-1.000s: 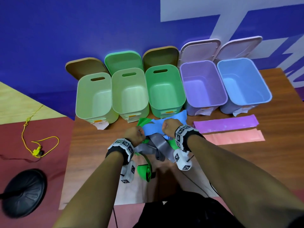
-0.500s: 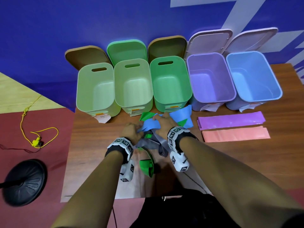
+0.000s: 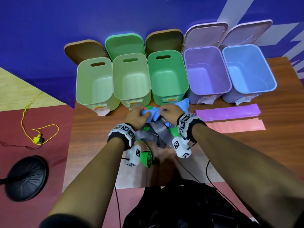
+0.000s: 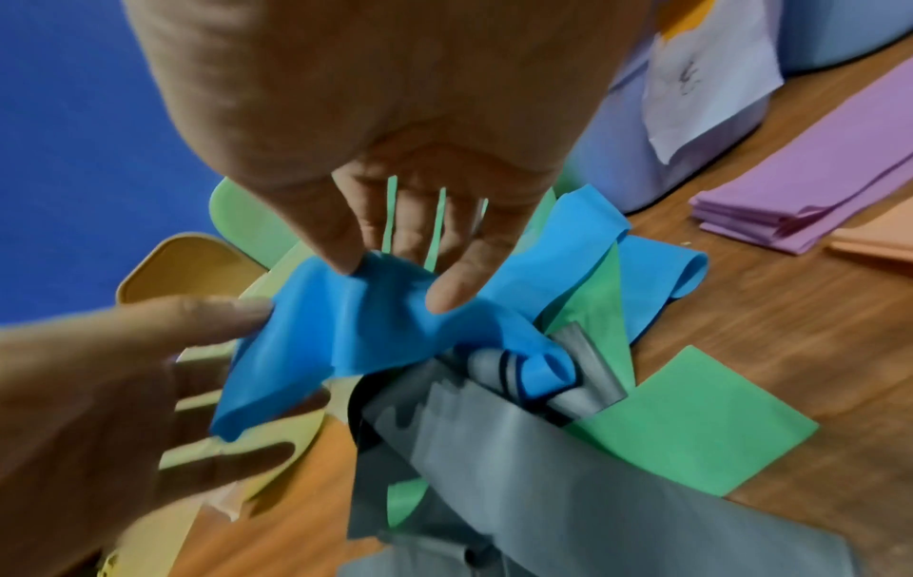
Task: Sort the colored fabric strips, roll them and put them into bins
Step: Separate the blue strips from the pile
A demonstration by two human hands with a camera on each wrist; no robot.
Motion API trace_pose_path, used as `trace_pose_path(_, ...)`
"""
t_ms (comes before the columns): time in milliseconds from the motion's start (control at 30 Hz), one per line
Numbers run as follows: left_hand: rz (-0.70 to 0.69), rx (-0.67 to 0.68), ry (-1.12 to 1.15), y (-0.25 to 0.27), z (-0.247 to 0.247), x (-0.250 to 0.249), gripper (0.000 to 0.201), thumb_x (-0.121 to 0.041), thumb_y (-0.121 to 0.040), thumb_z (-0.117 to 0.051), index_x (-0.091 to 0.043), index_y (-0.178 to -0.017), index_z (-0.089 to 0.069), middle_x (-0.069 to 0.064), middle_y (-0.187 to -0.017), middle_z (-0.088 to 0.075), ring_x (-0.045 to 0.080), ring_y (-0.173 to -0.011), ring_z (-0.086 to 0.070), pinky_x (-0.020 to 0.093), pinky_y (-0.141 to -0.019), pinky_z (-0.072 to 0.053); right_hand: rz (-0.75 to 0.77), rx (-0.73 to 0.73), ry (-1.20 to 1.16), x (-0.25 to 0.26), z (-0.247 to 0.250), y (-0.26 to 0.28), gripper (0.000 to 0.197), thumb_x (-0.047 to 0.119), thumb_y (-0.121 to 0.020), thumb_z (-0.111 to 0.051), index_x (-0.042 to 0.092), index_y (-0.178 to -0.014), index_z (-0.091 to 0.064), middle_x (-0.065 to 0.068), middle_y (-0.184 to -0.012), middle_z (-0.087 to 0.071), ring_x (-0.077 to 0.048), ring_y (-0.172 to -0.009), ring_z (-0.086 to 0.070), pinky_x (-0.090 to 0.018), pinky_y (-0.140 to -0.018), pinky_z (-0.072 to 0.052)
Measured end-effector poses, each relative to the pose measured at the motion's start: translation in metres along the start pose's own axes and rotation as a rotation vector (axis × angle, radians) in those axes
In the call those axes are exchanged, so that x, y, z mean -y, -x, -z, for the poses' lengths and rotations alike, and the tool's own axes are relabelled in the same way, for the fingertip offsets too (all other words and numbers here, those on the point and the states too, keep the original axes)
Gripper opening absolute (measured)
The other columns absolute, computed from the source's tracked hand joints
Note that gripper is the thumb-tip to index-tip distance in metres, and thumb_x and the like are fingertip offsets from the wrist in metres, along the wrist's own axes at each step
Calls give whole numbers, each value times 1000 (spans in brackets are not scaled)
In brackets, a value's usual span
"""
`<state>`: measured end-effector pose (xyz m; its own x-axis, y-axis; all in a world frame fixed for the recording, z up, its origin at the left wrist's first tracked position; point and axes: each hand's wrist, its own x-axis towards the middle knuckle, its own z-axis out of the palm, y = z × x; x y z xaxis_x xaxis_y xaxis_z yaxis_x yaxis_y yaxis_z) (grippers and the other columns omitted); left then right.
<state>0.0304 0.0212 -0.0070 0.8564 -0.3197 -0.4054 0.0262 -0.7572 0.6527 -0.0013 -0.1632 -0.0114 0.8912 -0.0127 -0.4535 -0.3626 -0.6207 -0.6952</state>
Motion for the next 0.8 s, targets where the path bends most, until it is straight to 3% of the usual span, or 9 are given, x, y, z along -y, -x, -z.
trace_pose_path(67,48,-2,108,-2,0,0,27,-47,-86,-61,-21,-85,-54,4,-70,-54,28,-67,-56,42,-69,-51,-35,-1,-108,-3,10,5,23,18,-93,-58,26,-72,-61,6,-69,-55,-20,-76,-53,-40,-79,-53)
trace_pose_path(133,78,9,264,-2,-2,-3,28,-44,-87,-66,-21,-88,-50,4,-68,-50,24,-61,-57,44,-65,-54,-31,9,-179,-5,20,11,23,17,-94,-59,23,-72,-60,5,-69,-51,-19,-74,-50,-42,-79,-53)
trace_pose_path(233,134,11,473,-1,-3,-15,23,-20,-95,-64,-9,-105,-46,6,-82,-45,25,-59,-64,38,-60,-59,-6,7,-277,-4,32,16,20,13,-96,-60,19,-77,-62,6,-73,-51,-17,-76,-49,-31,-72,-45)
trace_pose_path(333,120,-11,511,-6,-1,-24,23,-15,-96,-64,-6,-108,-47,5,-87,-44,25,-59,-63,36,-64,-60,16,28,-291,-1,42,24,8,12,-97,-61,12,-90,-63,-1,-93,-59,-16,-93,-50,-22,-72,-35)
trace_pose_path(433,74,-31,546,-11,3,-33,19,-11,-95,-64,-2,-106,-51,7,-86,-46,22,-68,-63,24,-58,-59,-14,51,-325,-3,50,29,7,19,-95,-65,13,-94,-63,-2,-101,-58,-14,-97,-51,-18,-73,-38)
trace_pose_path(500,32,-31,530,-13,4,-39,16,-11,-94,-65,-2,-102,-54,10,-87,-48,20,-71,-62,22,-58,-58,-36,111,-359,-6,54,28,10,27,-91,-71,19,-93,-65,5,-95,-62,-12,-93,-56,-22,-84,-43)
trace_pose_path(600,-23,-22,493,-17,4,-44,10,-13,-94,-65,-11,-93,-55,7,-83,-50,17,-68,-62,30,-67,-60,-62,199,-279,-7,57,29,4,29,-90,-72,27,-89,-69,13,-85,-64,-9,-84,-62,-24,-77,-46)
trace_pose_path(700,-14,-17,477,-18,3,-50,9,-19,-97,-62,-14,-93,-56,5,-81,-57,18,-62,-67,36,-74,-59,-60,167,-356,-7,59,29,12,27,-88,-73,28,-100,-73,9,-95,-72,-18,-100,-67,-34,-90,-52)
trace_pose_path(800,93,31,616,-16,-3,-59,15,-13,-105,-43,-8,-95,-53,14,-81,-62,16,-53,-66,26,-60,-57,-66,82,-549,-5,62,30,14,18,-91,-71,22,-105,-73,-1,-100,-72,-20,-97,-66,-40,-90,-52)
